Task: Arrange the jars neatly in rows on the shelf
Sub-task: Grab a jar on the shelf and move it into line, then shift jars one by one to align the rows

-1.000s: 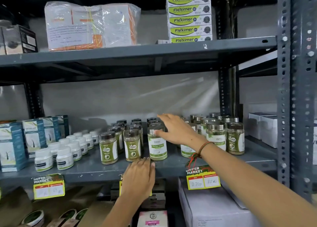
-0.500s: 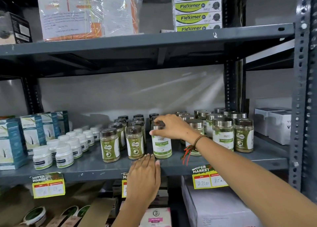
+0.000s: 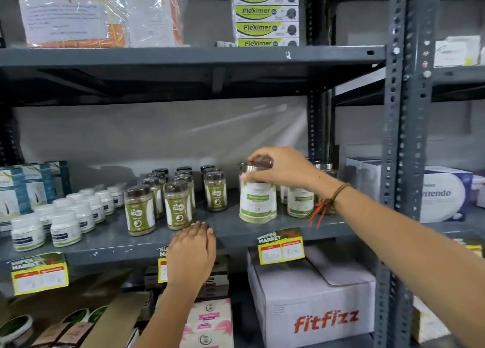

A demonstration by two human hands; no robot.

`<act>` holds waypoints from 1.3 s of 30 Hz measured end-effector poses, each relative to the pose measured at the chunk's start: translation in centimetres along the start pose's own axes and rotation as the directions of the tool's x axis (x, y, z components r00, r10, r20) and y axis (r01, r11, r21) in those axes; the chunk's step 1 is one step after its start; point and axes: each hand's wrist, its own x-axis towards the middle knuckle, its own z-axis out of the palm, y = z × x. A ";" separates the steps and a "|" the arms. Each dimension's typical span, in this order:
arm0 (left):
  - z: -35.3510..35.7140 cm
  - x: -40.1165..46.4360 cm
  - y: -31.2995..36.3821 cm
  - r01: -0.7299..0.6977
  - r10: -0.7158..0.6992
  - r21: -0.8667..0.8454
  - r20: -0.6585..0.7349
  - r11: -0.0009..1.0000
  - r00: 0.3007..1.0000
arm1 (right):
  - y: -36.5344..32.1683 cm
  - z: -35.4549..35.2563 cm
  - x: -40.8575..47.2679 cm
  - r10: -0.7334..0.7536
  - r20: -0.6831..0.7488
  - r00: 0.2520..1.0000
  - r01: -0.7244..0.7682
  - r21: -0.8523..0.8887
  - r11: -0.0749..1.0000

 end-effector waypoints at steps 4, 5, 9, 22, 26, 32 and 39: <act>-0.1 -0.1 0.1 0.003 -0.003 0.002 0.009 1.000 1.000 | 3.7 -3.7 -2.2 0.106 -0.037 0.994 -0.109 -0.097 0.989; -0.2 -0.1 0.2 0.006 -0.006 0.004 0.011 1.000 1.000 | 4.7 -4.6 -2.6 0.138 -0.038 0.990 -0.141 -0.131 0.981; -0.2 -0.1 0.2 0.015 -0.015 0.024 0.026 1.000 1.000 | 8.1 -7.5 -3.6 0.255 -0.059 0.965 -0.261 -0.300 0.918; 0.0 -0.3 0.3 0.016 -0.017 0.032 0.013 0.999 1.000 | 13.7 -8.1 -3.9 0.459 -0.063 0.886 -0.422 -0.517 0.744; 0.1 -0.2 0.3 0.017 -0.018 0.032 0.015 0.999 1.000 | 14.3 -7.6 -3.7 0.490 -0.042 0.871 -0.435 -0.530 0.728; 0.1 -0.3 0.4 0.016 -0.017 0.039 0.021 0.999 1.000 | 14.7 -7.1 -3.3 0.517 -0.018 0.856 -0.434 -0.569 0.699; 0.0 -0.3 0.5 0.031 -0.032 0.037 0.018 0.999 0.999 | 14.8 -6.9 -3.2 0.479 -0.030 0.877 -0.368 -0.683 0.631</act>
